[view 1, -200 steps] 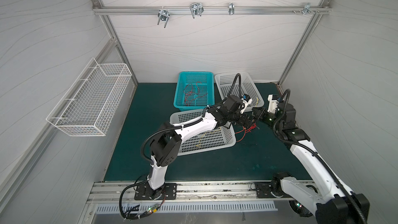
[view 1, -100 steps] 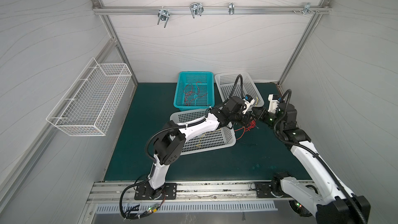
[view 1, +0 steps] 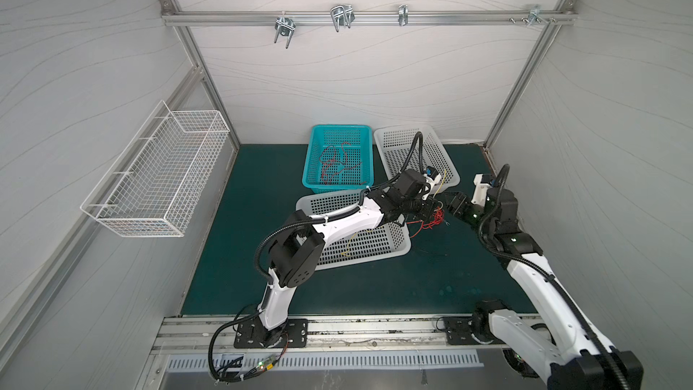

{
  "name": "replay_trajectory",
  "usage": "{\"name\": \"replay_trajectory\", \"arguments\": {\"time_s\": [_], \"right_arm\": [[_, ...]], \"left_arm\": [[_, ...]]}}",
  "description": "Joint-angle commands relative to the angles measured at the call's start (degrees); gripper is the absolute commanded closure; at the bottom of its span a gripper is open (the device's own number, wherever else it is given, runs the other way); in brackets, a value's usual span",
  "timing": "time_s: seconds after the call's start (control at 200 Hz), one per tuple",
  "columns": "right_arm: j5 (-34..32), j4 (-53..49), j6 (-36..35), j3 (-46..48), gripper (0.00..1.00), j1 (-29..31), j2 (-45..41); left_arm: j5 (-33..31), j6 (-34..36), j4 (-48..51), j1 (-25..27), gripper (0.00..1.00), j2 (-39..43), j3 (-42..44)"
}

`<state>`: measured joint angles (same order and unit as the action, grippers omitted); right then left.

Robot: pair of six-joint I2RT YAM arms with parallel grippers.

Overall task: Untangle the cables
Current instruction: 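Lift the yellow wire up from the tangle with left gripper while right gripper holds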

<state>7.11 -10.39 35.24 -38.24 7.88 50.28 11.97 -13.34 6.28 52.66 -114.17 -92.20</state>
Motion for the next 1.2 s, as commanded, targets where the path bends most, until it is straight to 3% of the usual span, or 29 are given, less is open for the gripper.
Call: {"name": "replay_trajectory", "arguments": {"time_s": [0.0, 0.225, 0.54, 0.815, 1.146, 1.196], "right_arm": [[-2.1, -1.9, 0.1, 2.2, 0.39, -3.1, -2.8], [0.7, -1.5, -2.5, 4.9, 0.37, -5.3, 0.7], [7.8, 9.3, -1.8, 8.8, 0.38, -4.4, 9.6], [7.0, 13.6, -3.1, 7.1, 0.4, -0.5, 14.2], [7.4, 15.7, -3.0, 6.7, 0.59, 0.0, 19.0], [7.3, 15.7, -3.2, 6.9, 0.67, 0.1, 19.0]], "left_arm": [[-2.1, 1.4, -0.4, 0.0, 1.0, 1.3, -2.7], [-1.9, 1.6, 0.2, 0.0, 1.0, 1.5, -3.7], [-1.2, 1.9, 0.9, 0.0, 1.0, 2.3, -4.7], [0.5, 1.7, 1.1, 0.0, 1.0, 2.8, -5.4], [-1.8, 3.4, 3.0, 0.0, 1.0, 4.9, -5.8], [-2.4, 3.7, 3.5, 0.0, 1.0, 5.1, -6.1]]}}
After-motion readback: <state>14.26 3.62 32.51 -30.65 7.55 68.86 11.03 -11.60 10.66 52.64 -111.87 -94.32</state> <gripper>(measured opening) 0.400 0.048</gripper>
